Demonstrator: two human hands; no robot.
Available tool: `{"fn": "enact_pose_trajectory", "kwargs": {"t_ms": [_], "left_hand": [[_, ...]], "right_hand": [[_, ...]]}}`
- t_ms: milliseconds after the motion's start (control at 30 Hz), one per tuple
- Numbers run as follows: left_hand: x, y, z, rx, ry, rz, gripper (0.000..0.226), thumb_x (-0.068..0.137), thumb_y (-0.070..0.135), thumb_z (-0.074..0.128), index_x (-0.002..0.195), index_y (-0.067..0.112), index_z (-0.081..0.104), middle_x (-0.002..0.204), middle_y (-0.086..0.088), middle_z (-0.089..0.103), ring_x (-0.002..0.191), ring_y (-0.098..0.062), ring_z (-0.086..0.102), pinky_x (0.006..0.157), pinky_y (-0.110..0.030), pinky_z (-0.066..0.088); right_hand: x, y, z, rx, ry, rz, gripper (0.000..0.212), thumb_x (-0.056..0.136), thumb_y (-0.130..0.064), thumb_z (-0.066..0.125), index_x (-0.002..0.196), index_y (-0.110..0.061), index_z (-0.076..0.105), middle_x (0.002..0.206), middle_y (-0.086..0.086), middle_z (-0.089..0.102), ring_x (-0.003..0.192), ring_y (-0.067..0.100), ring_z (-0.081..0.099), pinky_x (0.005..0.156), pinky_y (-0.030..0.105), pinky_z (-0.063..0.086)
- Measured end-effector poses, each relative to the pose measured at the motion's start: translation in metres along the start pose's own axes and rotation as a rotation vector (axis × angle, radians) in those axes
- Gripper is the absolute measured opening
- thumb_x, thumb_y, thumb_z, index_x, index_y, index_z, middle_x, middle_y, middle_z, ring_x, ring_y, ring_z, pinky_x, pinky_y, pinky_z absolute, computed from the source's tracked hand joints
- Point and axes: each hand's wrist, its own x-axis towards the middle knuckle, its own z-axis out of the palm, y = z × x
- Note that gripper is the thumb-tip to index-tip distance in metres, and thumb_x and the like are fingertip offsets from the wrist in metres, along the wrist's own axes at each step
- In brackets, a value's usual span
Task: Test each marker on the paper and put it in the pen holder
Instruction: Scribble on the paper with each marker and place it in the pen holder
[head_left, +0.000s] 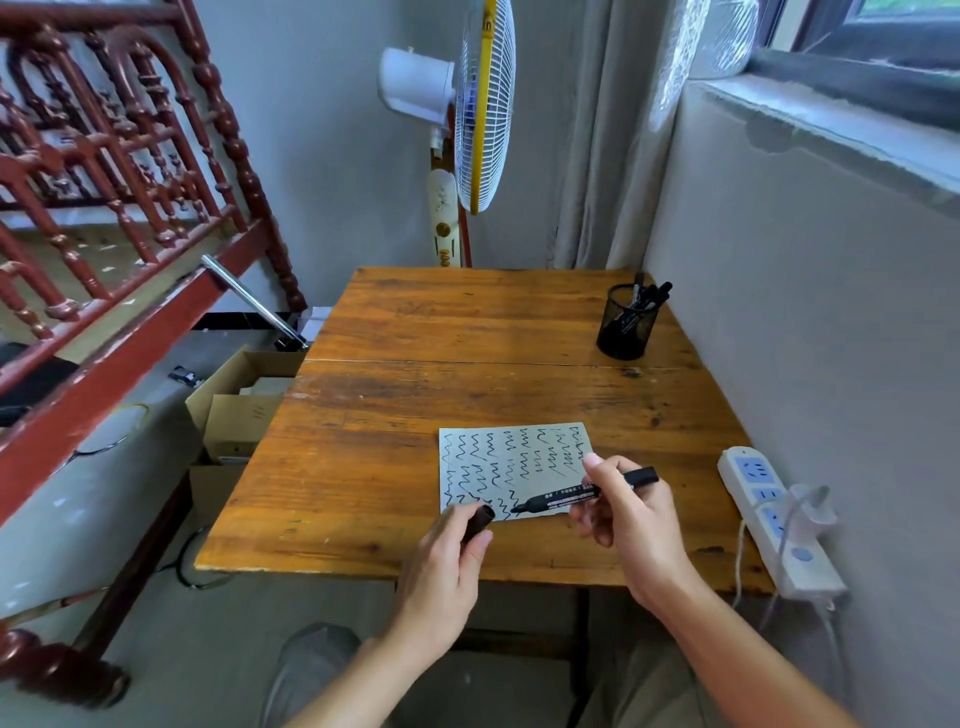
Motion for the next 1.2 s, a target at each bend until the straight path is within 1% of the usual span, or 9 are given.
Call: {"fn": "enact_pose_trajectory", "kwargs": {"t_ms": [133,267,400,467,600,733,867,1033,1200], "left_hand": [[-0.003,0.013,-0.004,-0.051,-0.010,0.078,0.026,0.091,0.037,0.047,0.110,0.020,0.054,0.106,0.009,0.063,0.095,0.000,0.058,0.076,-0.019,0.050],[-0.004,0.021,-0.008,-0.012,-0.036,0.132,0.027,0.092,0.036,0.048,0.111,0.019,0.055,0.103,0.006,0.063,0.094,-0.006,0.059,0.073,-0.031,0.053],[-0.004,0.028,-0.012,0.148,-0.082,0.285,0.026,0.092,0.029,0.050,0.116,0.018,0.054,0.107,0.005,0.065,0.099,-0.007,0.059,0.077,-0.029,0.053],[-0.005,0.037,-0.016,0.049,-0.138,0.224,0.024,0.093,0.027,0.050,0.116,0.020,0.055,0.108,0.008,0.065,0.100,-0.003,0.058,0.080,-0.024,0.051],[-0.008,0.053,-0.022,-0.298,-0.389,-0.083,0.011,0.096,0.029,0.047,0.095,0.032,0.057,0.062,0.010,0.055,0.060,-0.004,0.051,0.061,-0.022,0.044],[-0.007,0.059,-0.019,-0.014,-0.235,0.135,0.014,0.093,0.024,0.054,0.106,0.023,0.059,0.085,0.011,0.064,0.075,-0.004,0.057,0.064,-0.023,0.048],[-0.007,0.060,-0.007,0.315,-0.112,0.315,0.024,0.083,0.013,0.063,0.106,0.008,0.060,0.084,-0.001,0.066,0.074,-0.012,0.061,0.062,-0.025,0.053],[-0.001,0.047,-0.005,0.250,-0.186,0.318,0.024,0.089,0.022,0.052,0.108,0.010,0.059,0.087,-0.001,0.068,0.078,-0.012,0.063,0.064,-0.029,0.055],[0.013,0.013,-0.007,0.288,-0.188,0.161,0.049,0.095,0.050,0.031,0.115,0.015,0.059,0.103,0.003,0.061,0.096,-0.012,0.053,0.081,-0.035,0.047]], "right_hand": [[-0.008,-0.008,0.005,-0.012,-0.031,-0.098,0.035,0.094,-0.022,0.060,0.077,0.009,0.056,0.067,0.042,0.059,0.040,0.014,0.053,0.040,0.018,0.034],[-0.011,-0.008,0.005,-0.067,-0.097,-0.150,0.035,0.092,-0.017,0.062,0.072,0.010,0.055,0.060,0.029,0.063,0.044,0.019,0.053,0.041,0.020,0.041],[-0.013,-0.004,0.004,-0.117,-0.144,-0.139,0.034,0.090,-0.017,0.066,0.067,0.005,0.055,0.051,0.010,0.055,0.047,0.015,0.049,0.044,0.023,0.039],[-0.015,-0.003,0.002,-0.106,-0.136,-0.148,0.035,0.090,-0.015,0.066,0.061,-0.002,0.052,0.051,0.013,0.053,0.048,0.012,0.047,0.044,0.020,0.038],[-0.021,0.000,0.001,-0.056,-0.088,-0.101,0.041,0.092,-0.013,0.063,0.056,-0.013,0.045,0.064,0.032,0.053,0.044,0.011,0.042,0.042,0.019,0.034],[-0.029,0.002,0.003,0.069,-0.010,0.029,0.029,0.094,-0.006,0.057,0.068,-0.005,0.044,0.057,0.002,0.062,0.039,0.009,0.033,0.041,0.019,0.027],[-0.030,0.013,0.006,0.148,0.065,0.153,0.015,0.094,-0.012,0.056,0.088,0.000,0.062,0.046,-0.003,0.042,0.040,0.010,0.027,0.044,0.025,0.022],[-0.023,0.024,0.004,0.098,0.068,0.244,0.019,0.094,-0.018,0.058,0.109,-0.009,0.066,0.046,-0.004,0.043,0.038,0.007,0.032,0.039,0.021,0.026],[0.004,0.017,-0.001,-0.041,0.091,0.216,0.017,0.092,-0.023,0.064,0.092,-0.006,0.067,0.052,-0.004,0.054,0.044,0.007,0.041,0.043,0.020,0.031]]}}
